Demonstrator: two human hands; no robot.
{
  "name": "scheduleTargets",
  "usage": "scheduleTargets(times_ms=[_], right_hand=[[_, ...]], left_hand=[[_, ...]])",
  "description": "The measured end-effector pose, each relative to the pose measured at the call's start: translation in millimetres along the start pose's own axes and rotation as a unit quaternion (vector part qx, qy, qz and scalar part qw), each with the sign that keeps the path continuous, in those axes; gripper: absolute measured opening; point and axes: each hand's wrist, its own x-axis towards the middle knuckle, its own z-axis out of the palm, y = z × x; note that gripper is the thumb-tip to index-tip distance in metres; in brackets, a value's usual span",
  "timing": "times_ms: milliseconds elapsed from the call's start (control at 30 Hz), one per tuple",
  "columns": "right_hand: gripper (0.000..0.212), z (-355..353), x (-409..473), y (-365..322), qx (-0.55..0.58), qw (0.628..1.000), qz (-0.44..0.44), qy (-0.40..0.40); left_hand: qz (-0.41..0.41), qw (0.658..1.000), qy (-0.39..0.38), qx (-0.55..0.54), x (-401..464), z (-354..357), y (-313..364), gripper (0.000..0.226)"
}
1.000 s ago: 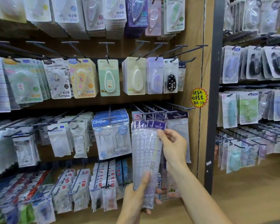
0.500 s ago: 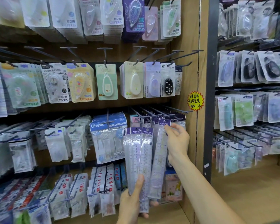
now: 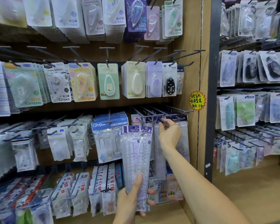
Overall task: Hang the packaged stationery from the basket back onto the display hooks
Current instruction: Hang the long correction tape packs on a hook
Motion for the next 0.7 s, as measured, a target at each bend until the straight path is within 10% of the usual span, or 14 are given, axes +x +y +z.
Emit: scheduleTargets(times_ms=[700], right_hand=[[0.020, -55, -31, -2, 0.215, 0.976, -0.003, -0.027]], left_hand=[[-0.007, 0.998, -0.001, 0.055, -1, 6, -13, 0.078]])
